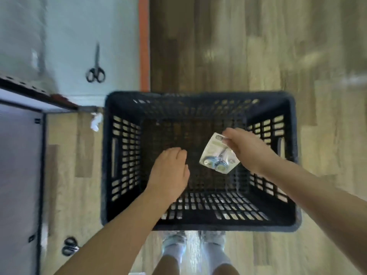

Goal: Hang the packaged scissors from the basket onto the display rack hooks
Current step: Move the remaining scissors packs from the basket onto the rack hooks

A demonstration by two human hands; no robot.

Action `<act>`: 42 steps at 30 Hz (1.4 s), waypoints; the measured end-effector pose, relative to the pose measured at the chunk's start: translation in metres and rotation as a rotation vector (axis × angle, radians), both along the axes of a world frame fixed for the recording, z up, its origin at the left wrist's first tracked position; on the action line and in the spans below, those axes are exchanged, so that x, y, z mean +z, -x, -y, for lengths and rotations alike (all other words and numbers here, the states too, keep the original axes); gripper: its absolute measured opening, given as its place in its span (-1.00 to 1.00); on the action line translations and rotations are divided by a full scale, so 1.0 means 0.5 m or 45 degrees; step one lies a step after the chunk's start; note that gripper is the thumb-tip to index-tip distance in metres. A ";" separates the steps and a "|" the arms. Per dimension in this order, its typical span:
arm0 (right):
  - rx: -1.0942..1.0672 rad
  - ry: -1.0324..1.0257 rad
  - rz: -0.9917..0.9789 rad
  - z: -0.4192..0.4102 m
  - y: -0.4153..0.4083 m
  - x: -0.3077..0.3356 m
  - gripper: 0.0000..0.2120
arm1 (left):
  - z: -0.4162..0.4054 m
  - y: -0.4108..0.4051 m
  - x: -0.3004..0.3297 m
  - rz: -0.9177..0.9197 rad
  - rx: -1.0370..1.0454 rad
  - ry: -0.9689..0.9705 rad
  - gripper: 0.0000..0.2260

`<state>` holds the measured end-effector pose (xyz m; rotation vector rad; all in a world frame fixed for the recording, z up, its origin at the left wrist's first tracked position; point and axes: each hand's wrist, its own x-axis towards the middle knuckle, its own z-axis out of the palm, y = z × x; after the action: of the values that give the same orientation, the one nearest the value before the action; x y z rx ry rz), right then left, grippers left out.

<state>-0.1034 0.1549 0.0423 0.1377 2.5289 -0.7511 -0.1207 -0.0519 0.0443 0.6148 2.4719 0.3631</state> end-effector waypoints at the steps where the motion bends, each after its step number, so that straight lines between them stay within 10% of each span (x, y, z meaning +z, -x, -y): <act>1: 0.014 0.024 -0.022 0.007 0.029 0.052 -0.86 | 0.001 0.013 0.041 0.014 0.031 -0.014 -0.63; 14: 0.216 0.126 -0.499 0.143 0.302 1.051 -0.90 | 0.129 0.245 0.870 -0.106 0.754 -0.823 -0.42; 19: 0.550 0.140 -0.628 0.254 0.262 1.315 -0.94 | 0.195 0.201 1.108 0.007 0.777 -1.136 -0.69; 42: 0.409 0.740 -0.782 0.331 0.082 1.490 -0.77 | 0.231 -0.117 1.309 -0.221 1.456 -1.685 -0.80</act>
<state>-0.1442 -0.0106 0.7875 -0.7820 2.6264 -1.5191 -0.0621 -0.1673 0.6988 -0.4761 2.1585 2.4851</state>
